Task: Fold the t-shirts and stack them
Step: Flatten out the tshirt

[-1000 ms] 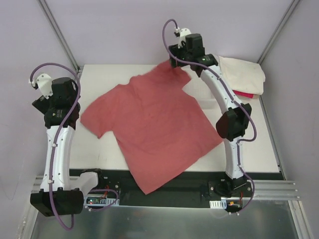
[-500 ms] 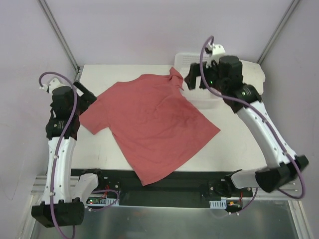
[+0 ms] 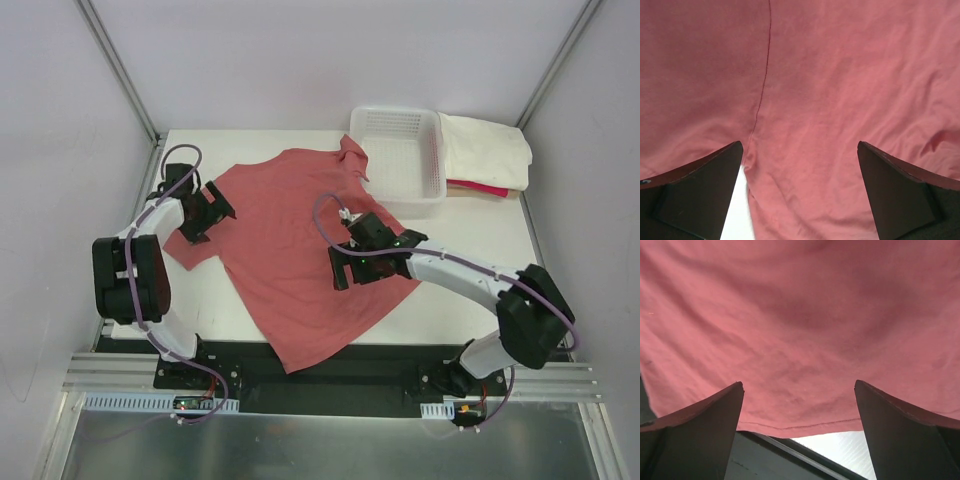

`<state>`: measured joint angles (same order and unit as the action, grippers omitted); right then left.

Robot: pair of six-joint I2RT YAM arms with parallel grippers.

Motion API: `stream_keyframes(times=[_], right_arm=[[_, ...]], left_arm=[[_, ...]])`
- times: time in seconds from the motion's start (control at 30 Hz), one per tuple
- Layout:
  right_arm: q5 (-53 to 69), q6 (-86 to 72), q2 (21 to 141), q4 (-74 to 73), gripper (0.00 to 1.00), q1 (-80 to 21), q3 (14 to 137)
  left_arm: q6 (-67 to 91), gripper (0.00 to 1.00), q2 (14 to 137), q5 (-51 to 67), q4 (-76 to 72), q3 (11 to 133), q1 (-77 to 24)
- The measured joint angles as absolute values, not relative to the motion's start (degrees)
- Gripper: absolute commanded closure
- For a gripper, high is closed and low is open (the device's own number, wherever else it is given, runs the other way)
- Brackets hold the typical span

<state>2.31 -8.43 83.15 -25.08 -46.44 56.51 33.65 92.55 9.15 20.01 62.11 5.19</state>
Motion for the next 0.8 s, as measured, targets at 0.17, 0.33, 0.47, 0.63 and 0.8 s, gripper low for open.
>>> stream_keyframes(times=[0.17, 0.33, 0.47, 0.63, 0.8], right_arm=[[0.6, -11.3, 91.0, -24.6, 0.03, -46.9, 56.2], [-0.8, -12.8, 94.8, -23.8, 0.03, -46.0, 55.6], [-0.1, -13.5, 95.2, -23.7, 0.03, -41.9, 55.9], [0.8, -14.1, 95.3, -24.3, 0.03, -31.9, 56.4], [-4.8, -13.2, 99.0, -29.2, 0.03, -23.1, 61.3]], left_arm=[[33.7, 0.01, 97.7, 10.3, 19.1, 61.9, 4.4], [34.0, 0.01, 97.1, 9.3, 17.0, 57.5, 3.3], [35.1, 0.01, 92.6, 7.2, 14.8, 52.2, 0.2], [37.8, 0.01, 87.5, 4.5, 13.1, 46.6, -13.3], [43.5, 0.01, 84.7, 3.9, 12.5, 44.0, -29.0]])
